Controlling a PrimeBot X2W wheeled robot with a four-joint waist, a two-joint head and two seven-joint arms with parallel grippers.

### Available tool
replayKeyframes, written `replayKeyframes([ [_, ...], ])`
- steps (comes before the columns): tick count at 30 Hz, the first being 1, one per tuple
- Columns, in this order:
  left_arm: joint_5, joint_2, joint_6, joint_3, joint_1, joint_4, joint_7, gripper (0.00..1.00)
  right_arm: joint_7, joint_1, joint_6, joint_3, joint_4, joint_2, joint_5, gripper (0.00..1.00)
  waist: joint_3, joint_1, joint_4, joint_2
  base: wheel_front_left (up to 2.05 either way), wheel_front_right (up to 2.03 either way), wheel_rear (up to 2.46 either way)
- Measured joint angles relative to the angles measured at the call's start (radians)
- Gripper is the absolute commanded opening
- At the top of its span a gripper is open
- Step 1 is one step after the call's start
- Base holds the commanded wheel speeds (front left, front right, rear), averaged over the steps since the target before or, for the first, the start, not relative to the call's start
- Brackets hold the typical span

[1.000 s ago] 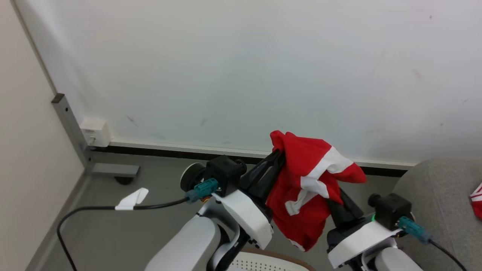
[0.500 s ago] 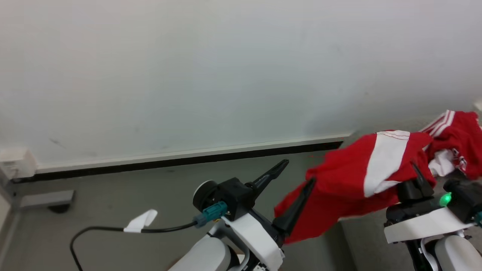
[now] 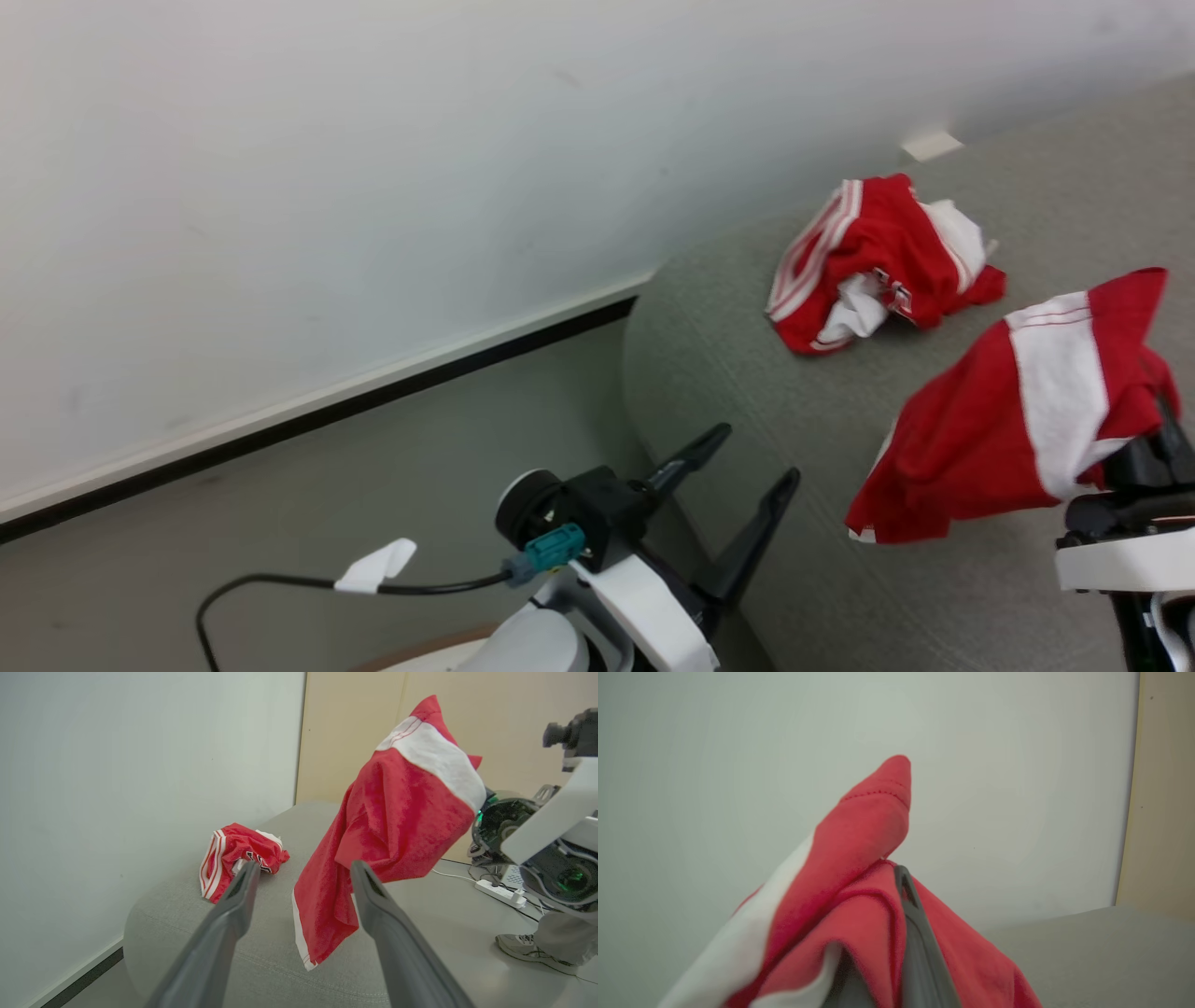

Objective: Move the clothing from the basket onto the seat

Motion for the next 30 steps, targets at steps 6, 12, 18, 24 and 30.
replayKeyframes([
  [6,0.0,-0.014,-0.02,-0.031,-0.028,0.045,-0.008,1.0,0.0,0.053,0.0,-0.064,-0.044,0.006,-0.004,0.0,0.051,0.0001,-0.065,0.0,0.0,0.0,0.0],
  [12,0.0,-0.02,-0.024,-0.04,-0.054,0.087,-0.024,1.0,0.0,0.066,0.0,-0.088,-0.07,0.006,0.003,0.0,0.078,0.0001,-0.083,0.0,0.0,0.0,0.0],
  [18,0.003,-0.019,-0.015,-0.04,-0.057,0.113,-0.042,1.0,0.0,0.007,0.0,-0.053,-0.048,-0.02,-0.002,0.0,0.089,0.0,-0.085,0.0,0.0,0.0,0.0],
  [24,0.035,-0.004,-0.001,-0.053,-0.092,0.104,-0.018,1.0,0.0,-0.145,0.0,-0.059,0.004,-0.08,0.043,0.0,0.154,0.0,-0.082,-0.0001,0.0,0.0,0.0],
  [30,0.069,0.019,-0.004,-0.068,-0.171,0.084,0.029,1.0,0.0,-0.304,0.0,-0.148,0.061,-0.165,0.096,0.0,0.288,0.0002,-0.043,0.0,0.0,0.0,0.0],
])
